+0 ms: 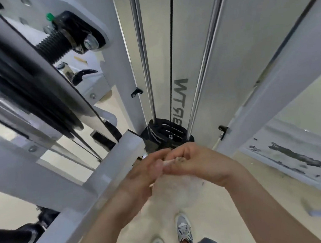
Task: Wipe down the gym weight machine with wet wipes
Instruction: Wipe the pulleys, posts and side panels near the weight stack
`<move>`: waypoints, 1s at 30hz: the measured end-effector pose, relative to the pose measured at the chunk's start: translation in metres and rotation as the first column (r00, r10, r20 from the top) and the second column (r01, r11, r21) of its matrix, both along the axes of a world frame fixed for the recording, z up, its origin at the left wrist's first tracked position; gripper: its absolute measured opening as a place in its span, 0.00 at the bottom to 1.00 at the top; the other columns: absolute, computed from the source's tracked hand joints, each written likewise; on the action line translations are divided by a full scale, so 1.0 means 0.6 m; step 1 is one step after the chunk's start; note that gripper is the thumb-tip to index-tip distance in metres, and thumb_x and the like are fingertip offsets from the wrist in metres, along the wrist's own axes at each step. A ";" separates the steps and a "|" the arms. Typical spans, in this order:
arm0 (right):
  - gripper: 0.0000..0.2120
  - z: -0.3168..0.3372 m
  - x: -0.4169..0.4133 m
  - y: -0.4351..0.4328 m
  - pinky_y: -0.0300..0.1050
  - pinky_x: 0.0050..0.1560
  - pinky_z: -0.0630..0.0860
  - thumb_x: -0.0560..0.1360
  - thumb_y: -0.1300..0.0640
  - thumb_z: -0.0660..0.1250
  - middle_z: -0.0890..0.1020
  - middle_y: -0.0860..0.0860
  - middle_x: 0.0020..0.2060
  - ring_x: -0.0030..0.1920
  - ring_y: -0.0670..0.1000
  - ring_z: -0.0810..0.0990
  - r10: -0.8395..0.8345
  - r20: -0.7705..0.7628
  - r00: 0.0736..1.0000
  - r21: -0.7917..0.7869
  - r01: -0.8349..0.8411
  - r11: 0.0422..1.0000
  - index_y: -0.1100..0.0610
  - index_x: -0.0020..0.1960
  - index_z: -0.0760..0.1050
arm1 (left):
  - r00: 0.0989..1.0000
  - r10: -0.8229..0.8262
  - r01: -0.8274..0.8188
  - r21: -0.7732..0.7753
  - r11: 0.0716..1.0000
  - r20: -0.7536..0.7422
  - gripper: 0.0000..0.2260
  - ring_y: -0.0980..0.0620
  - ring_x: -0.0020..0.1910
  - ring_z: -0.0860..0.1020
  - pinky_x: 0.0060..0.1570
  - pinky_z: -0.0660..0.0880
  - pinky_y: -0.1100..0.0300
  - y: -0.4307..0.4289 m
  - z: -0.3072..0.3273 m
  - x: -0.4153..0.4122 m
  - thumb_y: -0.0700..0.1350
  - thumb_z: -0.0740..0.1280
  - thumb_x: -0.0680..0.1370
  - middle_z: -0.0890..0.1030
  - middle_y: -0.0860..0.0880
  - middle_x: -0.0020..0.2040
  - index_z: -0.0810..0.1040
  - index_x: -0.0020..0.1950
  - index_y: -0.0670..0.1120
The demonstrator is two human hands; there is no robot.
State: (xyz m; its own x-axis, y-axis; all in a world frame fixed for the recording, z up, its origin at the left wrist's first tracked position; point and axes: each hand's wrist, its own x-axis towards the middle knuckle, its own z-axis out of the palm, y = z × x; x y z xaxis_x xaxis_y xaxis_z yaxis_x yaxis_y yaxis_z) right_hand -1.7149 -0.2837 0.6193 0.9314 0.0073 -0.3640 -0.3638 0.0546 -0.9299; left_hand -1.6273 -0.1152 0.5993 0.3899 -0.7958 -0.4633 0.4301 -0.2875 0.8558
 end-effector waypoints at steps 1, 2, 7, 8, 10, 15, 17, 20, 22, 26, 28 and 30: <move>0.04 0.006 -0.008 0.002 0.41 0.44 0.73 0.74 0.53 0.73 0.80 0.51 0.36 0.40 0.47 0.77 -0.034 -0.018 0.999 -0.073 0.033 0.997 0.53 0.42 0.84 | 0.997 0.003 -0.003 -0.002 1.000 -0.071 0.19 0.47 0.59 0.79 0.53 0.77 0.54 -0.003 -0.002 -0.001 0.53 0.71 0.75 0.81 0.45 0.60 0.79 0.64 0.48; 0.05 0.009 -0.016 0.001 0.42 0.40 0.71 0.74 0.55 0.73 0.78 0.51 0.34 0.37 0.47 0.75 -0.098 -0.033 0.995 -0.155 0.092 0.984 0.54 0.41 0.83 | 0.997 0.015 -0.014 0.016 1.000 -0.082 0.15 0.46 0.52 0.81 0.47 0.79 0.56 -0.006 -0.003 -0.004 0.49 0.73 0.75 0.83 0.43 0.54 0.82 0.59 0.45; 0.04 0.038 -0.075 -0.009 0.39 0.32 0.69 0.72 0.57 0.70 0.75 0.44 0.28 0.29 0.44 0.72 -0.434 0.031 0.901 -0.463 0.398 0.792 0.52 0.39 0.79 | 0.963 0.244 -0.254 -0.086 0.963 -0.113 0.10 0.47 0.42 0.79 0.40 0.79 0.57 -0.026 -0.009 -0.014 0.44 0.72 0.69 0.81 0.44 0.42 0.78 0.47 0.40; 0.05 0.040 -0.088 -0.007 0.38 0.30 0.67 0.72 0.58 0.69 0.73 0.44 0.26 0.27 0.44 0.70 -0.482 0.048 0.875 -0.503 0.438 0.745 0.54 0.38 0.78 | 0.946 0.271 -0.295 -0.130 0.947 -0.177 0.11 0.47 0.42 0.80 0.40 0.79 0.56 -0.032 -0.005 -0.017 0.43 0.70 0.71 0.81 0.44 0.43 0.77 0.49 0.39; 0.06 0.034 -0.111 0.000 0.40 0.31 0.63 0.71 0.58 0.69 0.70 0.45 0.27 0.28 0.45 0.67 -0.569 0.064 0.820 -0.614 0.482 0.625 0.59 0.37 0.75 | 0.922 0.268 -0.324 -0.180 0.929 -0.280 0.13 0.49 0.44 0.81 0.41 0.80 0.56 -0.041 0.010 -0.031 0.42 0.67 0.74 0.81 0.44 0.46 0.75 0.56 0.38; 0.07 0.016 -0.174 0.025 0.47 0.44 0.74 0.67 0.60 0.68 0.77 0.52 0.34 0.36 0.50 0.75 -0.745 -0.038 0.666 -0.197 0.726 0.659 0.53 0.33 0.72 | 0.945 0.167 -0.218 -0.163 0.962 -0.281 0.16 0.44 0.51 0.83 0.42 0.81 0.55 -0.049 0.038 -0.073 0.46 0.66 0.74 0.84 0.41 0.53 0.79 0.57 0.39; 0.08 0.005 -0.191 0.038 0.46 0.39 0.78 0.67 0.67 0.66 0.75 0.53 0.33 0.33 0.50 0.76 -0.775 -0.139 0.616 0.337 0.766 0.548 0.55 0.36 0.71 | 0.964 0.116 -0.152 -0.138 0.979 -0.240 0.11 0.48 0.47 0.84 0.40 0.81 0.58 -0.041 0.046 -0.080 0.48 0.68 0.71 0.85 0.45 0.50 0.84 0.50 0.46; 0.07 -0.021 -0.214 0.063 0.41 0.29 0.78 0.68 0.67 0.70 0.79 0.53 0.36 0.32 0.48 0.79 -0.828 -0.176 0.532 0.587 0.733 0.346 0.58 0.41 0.75 | 0.969 0.050 -0.081 -0.122 0.989 -0.244 0.09 0.52 0.45 0.84 0.40 0.80 0.60 -0.031 0.050 -0.082 0.51 0.69 0.70 0.86 0.48 0.48 0.86 0.45 0.51; 0.14 -0.036 -0.230 0.069 0.42 0.33 0.80 0.62 0.63 0.79 0.83 0.55 0.41 0.37 0.50 0.82 -0.849 -0.174 0.498 0.616 0.728 0.301 0.59 0.46 0.80 | 0.969 0.060 -0.087 -0.107 0.990 -0.241 0.12 0.50 0.50 0.83 0.43 0.79 0.58 -0.026 0.051 -0.080 0.53 0.69 0.70 0.85 0.48 0.51 0.85 0.50 0.52; 0.08 -0.043 -0.262 0.056 0.39 0.34 0.75 0.65 0.64 0.74 0.81 0.55 0.37 0.33 0.49 0.76 -0.830 -0.201 0.520 0.316 0.836 0.448 0.60 0.45 0.84 | 0.987 0.114 -0.126 -0.102 0.987 -0.113 0.08 0.54 0.45 0.84 0.36 0.80 0.59 -0.025 0.055 -0.074 0.53 0.67 0.74 0.86 0.50 0.48 0.85 0.46 0.55; 0.05 -0.040 -0.274 0.038 0.39 0.36 0.72 0.64 0.64 0.77 0.78 0.53 0.32 0.30 0.48 0.72 -0.813 -0.196 0.549 0.227 0.832 0.507 0.59 0.39 0.83 | 0.993 0.120 -0.122 -0.130 0.984 -0.020 0.09 0.52 0.46 0.84 0.37 0.80 0.57 -0.032 0.063 -0.064 0.53 0.65 0.76 0.86 0.51 0.47 0.85 0.46 0.56; 0.10 -0.031 -0.277 0.020 0.43 0.42 0.72 0.60 0.59 0.78 0.77 0.55 0.35 0.36 0.51 0.75 -0.805 -0.155 0.573 0.226 0.814 0.535 0.58 0.36 0.78 | 0.996 0.034 -0.020 -0.158 0.987 0.082 0.12 0.48 0.53 0.83 0.43 0.81 0.52 -0.044 0.076 -0.056 0.54 0.64 0.75 0.85 0.49 0.52 0.84 0.53 0.54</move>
State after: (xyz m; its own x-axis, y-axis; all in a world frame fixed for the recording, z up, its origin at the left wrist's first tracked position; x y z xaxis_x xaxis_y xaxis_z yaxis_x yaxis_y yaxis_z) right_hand -1.8812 -0.2715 0.6009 0.5752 -0.6528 -0.4929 -0.0722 0.5597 -0.8255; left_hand -1.6608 -0.1413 0.6446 0.4444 -0.8446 -0.2987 0.3607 -0.1365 0.9227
